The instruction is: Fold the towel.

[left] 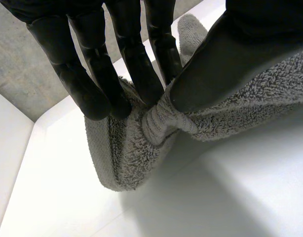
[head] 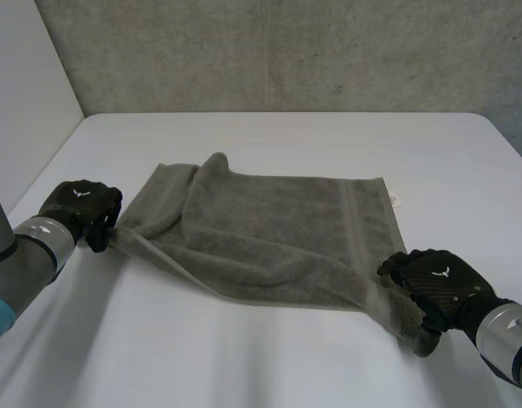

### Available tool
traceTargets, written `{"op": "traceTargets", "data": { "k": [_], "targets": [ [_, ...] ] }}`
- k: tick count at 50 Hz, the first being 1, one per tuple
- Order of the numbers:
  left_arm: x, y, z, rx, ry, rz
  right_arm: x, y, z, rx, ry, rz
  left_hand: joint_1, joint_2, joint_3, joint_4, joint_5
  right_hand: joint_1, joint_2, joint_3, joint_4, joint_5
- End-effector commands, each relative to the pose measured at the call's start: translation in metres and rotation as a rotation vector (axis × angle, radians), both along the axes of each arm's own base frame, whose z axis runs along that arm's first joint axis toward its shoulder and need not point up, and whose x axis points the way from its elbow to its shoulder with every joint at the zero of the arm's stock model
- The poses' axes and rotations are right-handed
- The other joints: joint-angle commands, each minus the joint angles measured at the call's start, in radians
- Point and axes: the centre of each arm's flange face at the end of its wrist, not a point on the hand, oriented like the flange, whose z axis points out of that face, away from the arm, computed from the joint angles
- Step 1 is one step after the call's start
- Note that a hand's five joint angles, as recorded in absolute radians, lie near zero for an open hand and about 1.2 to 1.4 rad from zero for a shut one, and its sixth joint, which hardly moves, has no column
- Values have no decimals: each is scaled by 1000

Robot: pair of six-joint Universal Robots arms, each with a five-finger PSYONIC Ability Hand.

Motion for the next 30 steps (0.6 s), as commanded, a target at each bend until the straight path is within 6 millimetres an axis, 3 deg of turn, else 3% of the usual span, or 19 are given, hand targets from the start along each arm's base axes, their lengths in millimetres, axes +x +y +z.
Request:
{"op": "traceTargets", "data": {
  "k": [1, 5, 10, 12, 13, 15, 16, 23, 27, 29, 30],
  "targets": [
    [0, 0, 0, 0, 0, 0, 3, -13, -19, -29, -1, -2, -26, -110, -152, -125, -262, 80, 82, 85, 84, 72],
    [1, 0, 0, 0, 0, 1, 4, -17, -27, -10, -2, -4, -26, -110, -152, -125, -262, 124, 126, 130, 128, 116],
    [0, 0, 0, 0, 0, 0, 4, -23, -33, -8, -2, -10, -26, -110, -152, -125, -262, 351, 352, 356, 354, 342],
    [0, 0, 0, 0, 1, 2, 4, -28, -35, -15, -1, -23, -26, -110, -152, -125, -262, 762, 763, 767, 765, 754],
    [0, 0, 0, 0, 1, 2, 4, -28, -35, -15, -1, -23, -26, -110, -152, -125, -262, 764, 766, 770, 768, 756],
    [0, 0, 1, -3, 2, 2, 1, -34, -30, -42, -15, -55, -26, -110, -152, -125, -262, 1114, 1116, 1119, 1117, 1106],
    [0, 0, 1, -3, 2, 2, 1, -34, -30, -42, -15, -55, -26, -110, -152, -125, -262, 1116, 1117, 1121, 1119, 1108],
    [3, 3, 20, -56, 22, 14, -2, -46, 24, -234, -69, -116, -26, -110, -152, -125, -262, 1116, 1117, 1121, 1119, 1108],
    [4, 4, 32, -91, 38, 22, -3, -44, 39, -255, -70, -110, -26, -110, -152, -125, -262, 1116, 1117, 1121, 1119, 1108],
    [6, 7, 46, -127, 55, 28, -1, -38, 63, -273, -80, -89, -26, -110, -152, -125, -262, 1116, 1117, 1121, 1119, 1108],
    [6, 7, 46, -128, 55, 28, -1, -38, 63, -273, -80, -89, -26, -110, -152, -125, -262, 1116, 1117, 1121, 1119, 1108]
  ]
}}
